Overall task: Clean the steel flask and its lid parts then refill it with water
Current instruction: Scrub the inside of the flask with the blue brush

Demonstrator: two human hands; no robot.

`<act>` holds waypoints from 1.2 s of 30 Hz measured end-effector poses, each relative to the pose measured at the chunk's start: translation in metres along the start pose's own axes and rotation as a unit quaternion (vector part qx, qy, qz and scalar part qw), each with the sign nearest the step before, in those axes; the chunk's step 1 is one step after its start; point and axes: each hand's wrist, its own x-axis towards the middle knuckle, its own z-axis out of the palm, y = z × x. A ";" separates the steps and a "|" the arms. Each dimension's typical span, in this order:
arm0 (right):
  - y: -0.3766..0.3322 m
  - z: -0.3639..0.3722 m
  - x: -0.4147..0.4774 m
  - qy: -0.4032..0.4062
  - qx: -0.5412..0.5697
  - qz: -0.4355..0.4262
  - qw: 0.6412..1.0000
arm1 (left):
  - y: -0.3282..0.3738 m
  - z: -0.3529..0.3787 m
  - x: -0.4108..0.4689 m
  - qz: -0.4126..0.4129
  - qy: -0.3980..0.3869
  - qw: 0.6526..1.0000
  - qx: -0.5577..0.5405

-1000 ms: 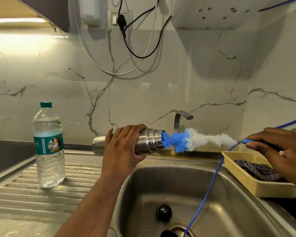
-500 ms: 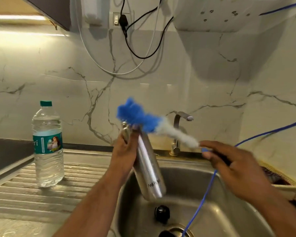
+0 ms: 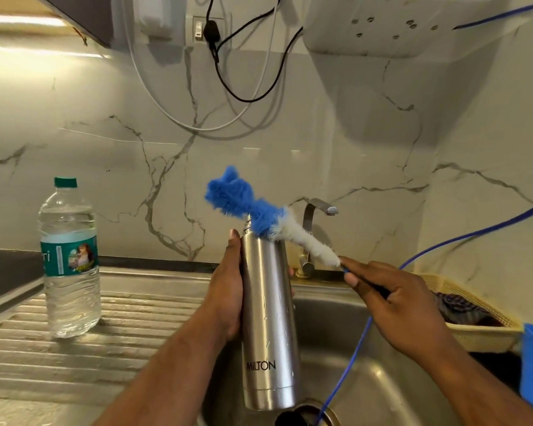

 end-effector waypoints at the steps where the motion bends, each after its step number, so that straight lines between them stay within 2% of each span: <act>1: -0.001 0.001 0.001 0.003 0.003 0.010 1.000 | 0.000 0.001 0.000 -0.010 -0.005 1.000 -0.012; 8: -0.002 0.006 0.001 -0.008 0.002 0.044 0.999 | 0.003 0.006 -0.003 -0.070 0.001 0.997 -0.036; 11: -0.001 0.006 -0.003 -0.094 -0.005 0.042 0.995 | 0.005 0.002 0.003 -0.117 0.052 0.989 -0.072; 13: 0.000 0.004 -0.005 -0.146 0.027 0.069 0.987 | 0.009 -0.004 0.005 -0.135 0.073 0.980 -0.126; 17: -0.002 -0.004 -0.004 -0.158 0.150 0.108 0.970 | 0.015 -0.012 0.002 -0.120 0.081 0.966 -0.216; 20: -0.003 -0.010 -0.006 -0.165 0.205 0.084 0.961 | 0.013 -0.011 0.003 -0.143 0.068 0.957 -0.244; 23: 0.001 -0.013 -0.005 -0.182 0.151 0.050 0.970 | 0.010 -0.017 0.006 -0.125 0.119 0.951 -0.258; 29: 0.009 -0.011 -0.003 -0.123 0.092 0.032 0.988 | 0.018 -0.039 0.012 -0.096 0.207 0.927 -0.296; 32: 0.001 0.003 -0.006 -0.124 0.089 0.014 0.988 | 0.016 -0.034 0.012 -0.082 0.189 0.938 -0.279; 36: 0.003 0.004 -0.005 -0.056 0.054 0.001 0.997 | 0.009 -0.038 0.015 -0.097 0.215 0.922 -0.306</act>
